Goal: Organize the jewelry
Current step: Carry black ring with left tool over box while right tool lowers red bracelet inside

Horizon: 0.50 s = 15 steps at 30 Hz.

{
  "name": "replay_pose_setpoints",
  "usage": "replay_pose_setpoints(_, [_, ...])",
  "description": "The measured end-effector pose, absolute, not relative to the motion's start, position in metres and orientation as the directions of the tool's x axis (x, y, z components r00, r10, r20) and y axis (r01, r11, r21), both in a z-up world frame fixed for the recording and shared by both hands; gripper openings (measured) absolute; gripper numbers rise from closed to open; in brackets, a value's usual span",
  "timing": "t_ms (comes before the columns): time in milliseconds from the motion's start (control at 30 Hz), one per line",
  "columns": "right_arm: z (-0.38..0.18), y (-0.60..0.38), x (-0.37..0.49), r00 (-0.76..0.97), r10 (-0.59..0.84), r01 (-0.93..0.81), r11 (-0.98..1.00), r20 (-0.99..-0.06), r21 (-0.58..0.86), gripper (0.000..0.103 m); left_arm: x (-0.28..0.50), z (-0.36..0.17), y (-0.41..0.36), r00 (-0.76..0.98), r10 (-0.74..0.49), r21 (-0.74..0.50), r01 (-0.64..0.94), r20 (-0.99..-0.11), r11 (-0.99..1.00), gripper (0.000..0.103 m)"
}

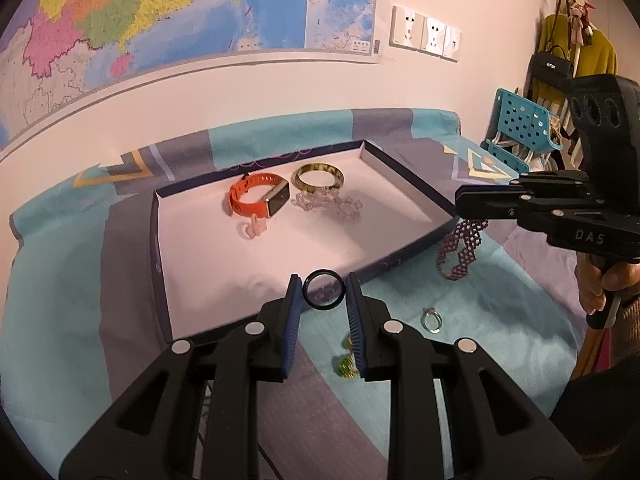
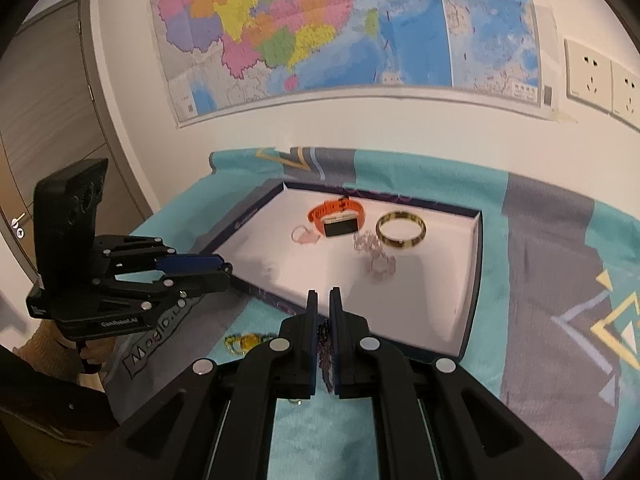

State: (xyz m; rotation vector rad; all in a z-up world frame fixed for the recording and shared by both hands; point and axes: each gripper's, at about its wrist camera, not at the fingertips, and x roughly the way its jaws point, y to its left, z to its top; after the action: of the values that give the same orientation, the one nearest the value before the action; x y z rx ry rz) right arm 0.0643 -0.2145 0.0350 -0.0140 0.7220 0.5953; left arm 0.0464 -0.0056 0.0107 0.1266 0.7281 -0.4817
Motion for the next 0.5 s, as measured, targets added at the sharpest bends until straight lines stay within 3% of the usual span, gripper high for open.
replay_pose_setpoints(500, [0.054, -0.202, 0.099, 0.629, 0.509, -0.52, 0.838, -0.588, 0.168, 0.004, 0.075, 0.012, -0.01, 0.646, -0.366, -0.046, 0.457, -0.67, 0.888, 0.023])
